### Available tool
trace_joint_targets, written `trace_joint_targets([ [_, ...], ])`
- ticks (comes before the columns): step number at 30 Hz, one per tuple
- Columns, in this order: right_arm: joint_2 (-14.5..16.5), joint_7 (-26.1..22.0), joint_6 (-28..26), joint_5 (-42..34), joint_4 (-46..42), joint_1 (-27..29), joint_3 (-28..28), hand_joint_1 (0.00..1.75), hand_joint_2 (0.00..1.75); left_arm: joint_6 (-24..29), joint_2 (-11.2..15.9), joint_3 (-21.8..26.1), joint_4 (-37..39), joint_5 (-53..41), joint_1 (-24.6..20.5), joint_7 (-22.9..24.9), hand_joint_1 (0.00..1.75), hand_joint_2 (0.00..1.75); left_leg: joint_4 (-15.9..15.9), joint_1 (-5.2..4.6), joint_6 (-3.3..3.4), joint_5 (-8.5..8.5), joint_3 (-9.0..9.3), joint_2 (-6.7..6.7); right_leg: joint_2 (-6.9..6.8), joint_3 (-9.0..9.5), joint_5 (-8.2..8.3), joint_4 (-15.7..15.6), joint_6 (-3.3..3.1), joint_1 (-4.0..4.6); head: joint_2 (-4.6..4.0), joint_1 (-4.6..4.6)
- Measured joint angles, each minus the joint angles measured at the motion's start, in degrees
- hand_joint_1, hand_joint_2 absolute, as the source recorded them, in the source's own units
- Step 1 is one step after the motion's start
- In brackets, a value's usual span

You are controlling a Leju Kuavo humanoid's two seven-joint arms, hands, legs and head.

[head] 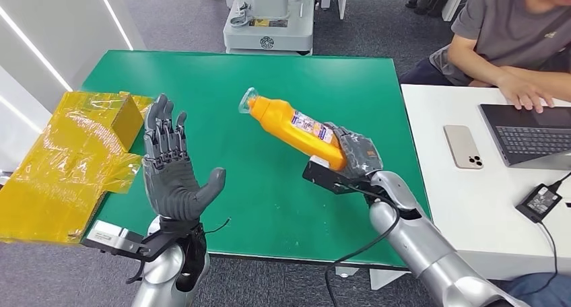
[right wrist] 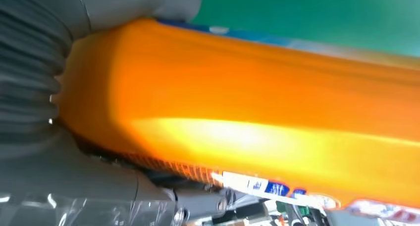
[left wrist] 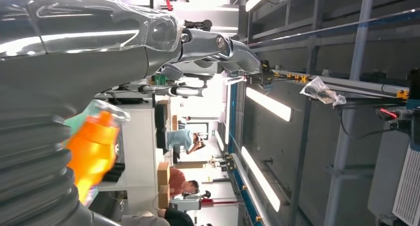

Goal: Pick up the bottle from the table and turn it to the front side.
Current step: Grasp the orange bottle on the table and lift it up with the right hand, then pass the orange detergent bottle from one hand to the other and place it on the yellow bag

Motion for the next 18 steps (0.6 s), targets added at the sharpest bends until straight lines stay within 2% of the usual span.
trace_joint_targets([
  [2,0.7,0.0,-2.8,0.1,-1.7,1.4,-1.9,1.75,1.75,0.2,0.0,0.0,0.0,0.5,0.1,0.0,0.00,1.75,0.0,0.00,0.00,0.00,-0.02,-0.01,-0.01,0.00,0.00,0.0,0.00,0.00,0.00,0.01],
  [7,3.6,-3.3,-20.1,3.3,-7.8,7.1,-7.7,1.75,1.75,0.8,0.0,0.0,0.0,2.4,0.3,0.0,0.00,1.75,0.0,0.00,-0.02,-0.02,-0.04,-0.01,-0.01,-0.03,-0.03,0.0,-0.01,0.00,0.00,-0.01],
  [9,4.8,-5.0,-24.8,3.9,-10.1,9.3,-9.6,1.75,1.75,1.2,0.0,0.0,0.0,3.1,0.5,0.3,0.00,1.75,0.0,0.00,-0.03,-0.03,-0.04,-0.01,-0.01,-0.04,-0.05,0.0,-0.02,0.00,0.00,-0.01],
  [12,6.1,-6.7,-27.9,4.4,-12.6,11.9,-11.7,1.75,1.75,1.5,0.0,0.0,0.1,3.8,0.8,0.9,0.00,1.75,0.0,0.00,-0.03,-0.04,-0.04,-0.01,0.00,-0.06,-0.06,0.0,-0.01,0.00,0.00,-0.01],
  [18,7.0,-7.5,-28.4,4.3,-14.8,14.0,-13.2,1.75,1.75,1.4,0.0,0.0,0.1,4.2,0.9,1.0,0.00,1.75,0.0,0.00,-0.03,-0.03,-0.03,0.01,0.00,-0.06,-0.05,0.0,-0.02,0.00,0.00,0.00],
])
